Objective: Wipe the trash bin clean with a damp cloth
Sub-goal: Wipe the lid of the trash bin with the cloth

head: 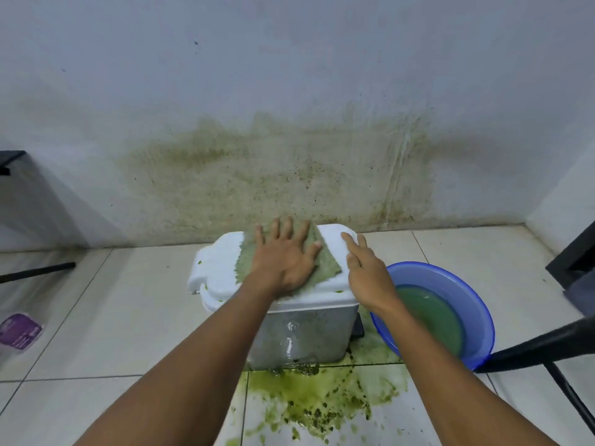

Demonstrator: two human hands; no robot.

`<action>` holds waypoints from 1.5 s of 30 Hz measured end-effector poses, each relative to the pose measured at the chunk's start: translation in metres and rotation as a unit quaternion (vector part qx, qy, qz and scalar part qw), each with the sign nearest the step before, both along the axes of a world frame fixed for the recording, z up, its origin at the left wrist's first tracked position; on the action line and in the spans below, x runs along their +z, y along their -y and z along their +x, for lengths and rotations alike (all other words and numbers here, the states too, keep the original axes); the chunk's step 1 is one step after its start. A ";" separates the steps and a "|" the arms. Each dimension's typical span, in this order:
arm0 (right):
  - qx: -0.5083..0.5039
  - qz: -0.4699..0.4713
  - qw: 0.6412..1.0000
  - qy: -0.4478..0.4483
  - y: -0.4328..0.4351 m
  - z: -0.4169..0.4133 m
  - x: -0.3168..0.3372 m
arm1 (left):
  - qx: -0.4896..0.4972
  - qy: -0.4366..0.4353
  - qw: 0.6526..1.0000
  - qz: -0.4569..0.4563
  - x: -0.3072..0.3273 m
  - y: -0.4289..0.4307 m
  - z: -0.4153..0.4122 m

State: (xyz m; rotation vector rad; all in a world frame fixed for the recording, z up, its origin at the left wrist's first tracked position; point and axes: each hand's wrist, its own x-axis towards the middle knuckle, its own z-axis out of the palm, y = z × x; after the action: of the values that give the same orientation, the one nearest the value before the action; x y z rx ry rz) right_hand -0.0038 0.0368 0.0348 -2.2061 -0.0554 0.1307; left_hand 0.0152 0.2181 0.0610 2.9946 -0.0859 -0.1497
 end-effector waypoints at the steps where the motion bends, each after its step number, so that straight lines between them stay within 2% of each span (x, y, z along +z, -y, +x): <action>1: 0.008 -0.030 1.000 0.006 0.001 0.003 -0.001 | -0.022 0.003 1.000 -0.004 0.000 0.008 -0.006; 4: 0.059 -0.114 0.991 0.032 0.000 0.016 0.003 | -0.055 0.014 0.998 -0.005 -0.002 -0.013 -0.029; 6: 0.102 -0.128 0.986 0.042 -0.006 0.023 0.006 | -0.050 0.027 0.998 -0.003 -0.006 -0.046 -0.044; 10: 0.122 -0.122 0.983 0.059 -0.013 0.023 0.009 | 0.073 0.013 0.997 -0.025 -0.005 -0.117 -0.048; 13: 0.109 -0.118 0.985 0.064 -0.014 0.019 0.007 | 0.121 -0.006 0.992 -0.028 -0.003 -0.112 -0.027; 18: 0.103 -0.098 0.988 0.063 -0.012 0.019 0.004 | -0.002 0.011 1.000 -0.018 -0.002 -0.027 -0.029; 21: 0.109 -0.089 0.988 0.055 -0.012 0.020 0.005 | -0.034 0.019 0.999 -0.025 -0.005 -0.039 -0.053; 23: 0.111 -0.084 0.989 0.053 -0.012 0.020 0.004 | -0.013 0.037 0.999 -0.021 -0.008 -0.068 -0.063; 26: 0.098 -0.076 0.991 0.046 -0.015 0.013 0.004 | 0.072 0.030 0.997 -0.019 -0.007 -0.107 -0.053; 29: 0.040 -0.103 0.993 0.050 -0.026 -0.003 0.000 | 0.115 0.005 0.993 -0.019 -0.004 -0.101 -0.026; 33: -0.010 -0.147 0.988 0.053 -0.032 -0.012 -0.001 | 0.029 0.014 0.999 -0.011 -0.003 -0.040 -0.011; 36: 0.033 -0.184 0.982 0.029 -0.028 -0.003 0.004 | -0.048 0.025 0.998 -0.016 -0.005 -0.021 -0.033; 39: 0.080 -0.245 0.966 0.023 -0.024 0.019 0.015 | -0.055 0.079 0.995 -0.031 -0.016 -0.052 -0.067; 42: 0.111 -0.184 0.976 0.017 -0.021 0.034 0.020 | 0.001 0.122 0.992 -0.021 -0.023 -0.090 -0.074; 45: 0.077 -0.124 0.989 0.015 -0.026 0.031 0.017 | 0.035 0.134 0.990 -0.016 -0.024 -0.094 -0.047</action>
State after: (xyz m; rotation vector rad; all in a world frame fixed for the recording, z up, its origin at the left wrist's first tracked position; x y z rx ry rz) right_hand 0.0273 0.0632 0.0513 -2.4520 -0.2382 0.1998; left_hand -0.0315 0.3124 0.0375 2.9623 -0.0097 0.2596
